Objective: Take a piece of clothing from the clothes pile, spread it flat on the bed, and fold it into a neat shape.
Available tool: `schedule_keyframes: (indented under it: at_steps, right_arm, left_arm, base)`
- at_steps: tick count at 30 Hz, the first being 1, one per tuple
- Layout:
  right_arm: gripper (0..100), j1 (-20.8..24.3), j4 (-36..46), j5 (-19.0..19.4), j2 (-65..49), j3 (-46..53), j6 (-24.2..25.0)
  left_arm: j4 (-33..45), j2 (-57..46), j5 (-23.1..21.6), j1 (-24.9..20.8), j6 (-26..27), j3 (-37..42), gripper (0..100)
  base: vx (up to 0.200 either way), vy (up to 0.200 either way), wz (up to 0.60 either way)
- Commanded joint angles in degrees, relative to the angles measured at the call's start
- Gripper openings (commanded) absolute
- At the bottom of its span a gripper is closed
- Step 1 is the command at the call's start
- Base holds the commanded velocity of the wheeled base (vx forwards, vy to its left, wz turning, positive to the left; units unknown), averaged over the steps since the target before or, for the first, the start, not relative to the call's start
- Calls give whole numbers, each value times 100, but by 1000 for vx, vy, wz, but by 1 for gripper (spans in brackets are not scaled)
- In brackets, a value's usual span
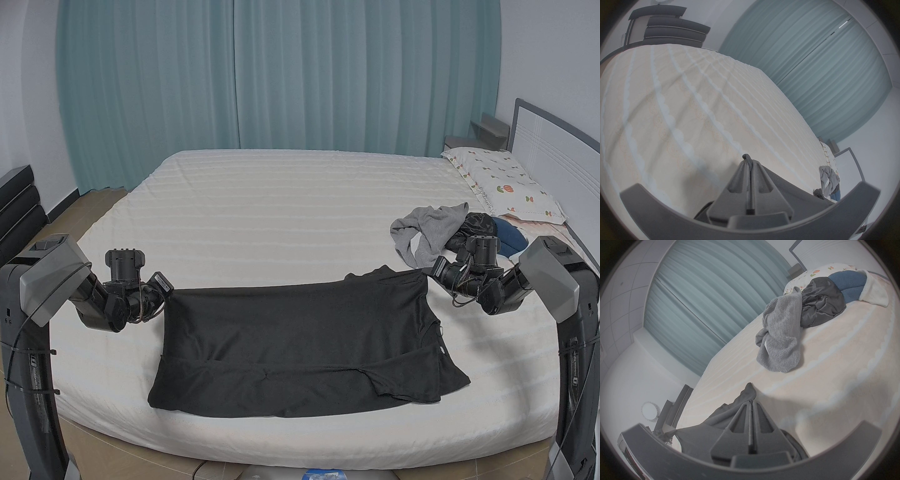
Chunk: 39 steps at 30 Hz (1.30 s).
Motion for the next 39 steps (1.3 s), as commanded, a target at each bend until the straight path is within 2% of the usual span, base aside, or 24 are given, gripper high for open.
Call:
schedule_keyframes:
  at_steps: [1, 7, 10, 14, 21, 22, 27, 33, 39]
  right_arm:
    - [0, -72, -4, 186, -449, 486, -58]
    - [0, -133, -13, 484, -809, 1075, -76]
    - [0, -133, -13, 581, -967, 1471, -252]
    - [0, -133, -57, 590, -1090, 2007, -568]
    - [0, -133, -286, 599, -1354, 2833, -779]
    - [0, -133, -312, 607, -1407, 3114, -955]
    - [0, -133, -453, 625, -1468, 3598, -1306]
    - [0, -204, -945, 651, -1697, 4195, -1306]
    - [0, -204, -1375, 651, -1468, 4564, -1306]
  left_arm:
    - [-3, -278, -13, -52, 165, 272, 0]
    - [-3, -541, -13, -52, 314, 588, 0]
    - [-3, -761, -30, -52, 384, 975, 0]
    - [-3, -779, -30, -8, 683, 1230, 0]
    - [-109, -972, -39, 27, 709, 1871, 0]
    - [-267, -1051, -39, 1, 718, 2205, 0]
    - [-786, -990, -48, -34, 727, 2803, 0]
    - [-1357, -998, -197, -17, 701, 3322, 0]
    - [-1524, -990, -241, -43, 718, 3576, 0]
  base:
    - [0, 0, 0]
    - [0, 0, 0]
    - [0, 0, 0]
    - [0, 0, 0]
    - [0, 0, 0]
    - [0, 0, 0]
    - [0, 0, 0]
    - [0, 0, 0]
    - [0, 0, 0]
